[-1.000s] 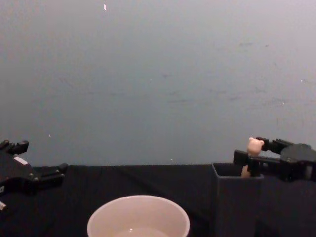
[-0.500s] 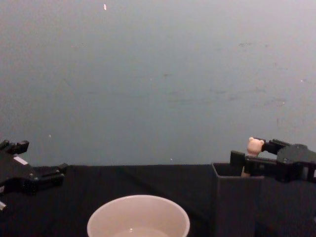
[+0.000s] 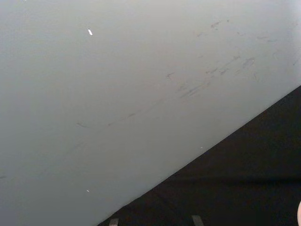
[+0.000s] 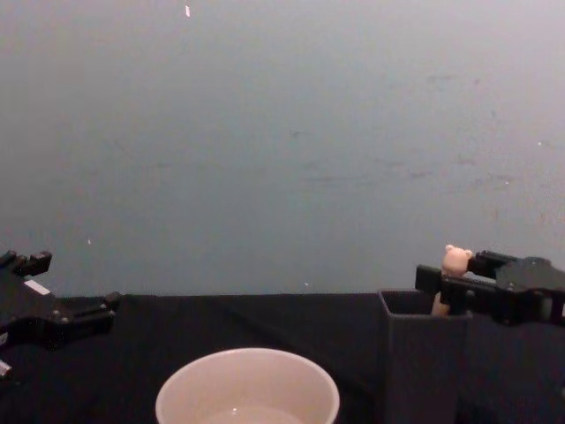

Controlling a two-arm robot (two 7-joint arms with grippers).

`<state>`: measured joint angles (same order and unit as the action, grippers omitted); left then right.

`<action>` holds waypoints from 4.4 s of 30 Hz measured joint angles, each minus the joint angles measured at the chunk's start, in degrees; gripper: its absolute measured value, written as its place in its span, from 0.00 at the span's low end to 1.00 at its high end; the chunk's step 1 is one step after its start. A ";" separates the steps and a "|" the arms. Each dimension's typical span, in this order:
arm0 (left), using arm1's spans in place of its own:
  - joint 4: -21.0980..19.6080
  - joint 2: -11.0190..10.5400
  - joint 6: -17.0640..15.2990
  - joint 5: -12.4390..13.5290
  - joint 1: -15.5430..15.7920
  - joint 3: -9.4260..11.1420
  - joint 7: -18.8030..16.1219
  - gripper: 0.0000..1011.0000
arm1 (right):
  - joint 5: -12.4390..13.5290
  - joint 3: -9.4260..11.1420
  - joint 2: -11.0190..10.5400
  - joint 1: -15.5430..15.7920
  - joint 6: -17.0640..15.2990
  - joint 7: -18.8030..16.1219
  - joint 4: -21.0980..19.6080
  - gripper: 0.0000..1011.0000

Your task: Pick up the stirring spoon with one hand, stir inside the cup, then place it back in its original position.

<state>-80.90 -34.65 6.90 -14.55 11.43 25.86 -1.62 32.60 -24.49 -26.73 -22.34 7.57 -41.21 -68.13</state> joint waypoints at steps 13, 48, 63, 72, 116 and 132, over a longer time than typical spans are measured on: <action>0.00 0.00 0.00 0.00 0.00 0.00 0.00 0.99 | 0.06 0.03 0.00 0.00 0.00 -0.01 0.00 0.33; 0.00 0.00 0.00 0.00 0.00 0.00 0.00 0.99 | 0.00 1.93 -2.76 4.93 -3.57 6.84 -13.69 0.21; 0.00 0.00 0.00 0.00 0.00 0.00 0.00 0.99 | 1.51 5.81 -3.77 7.15 -2.59 9.47 -22.10 0.21; 0.00 0.00 0.00 0.00 0.00 0.00 0.00 0.99 | 1.09 5.70 -2.85 5.86 -1.50 9.50 -22.70 0.21; 0.00 0.00 0.00 0.00 0.00 0.00 0.00 0.99 | -10.51 -9.71 10.28 -2.82 0.00 6.44 -4.52 0.21; 0.00 0.00 0.00 0.00 0.00 0.00 0.00 0.99 | -11.70 -9.46 11.26 -3.00 0.48 6.00 -2.21 0.21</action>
<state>-80.90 -34.64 6.90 -14.55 11.44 25.86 -1.62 20.91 -33.95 -15.47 -25.33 8.05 -35.22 -70.34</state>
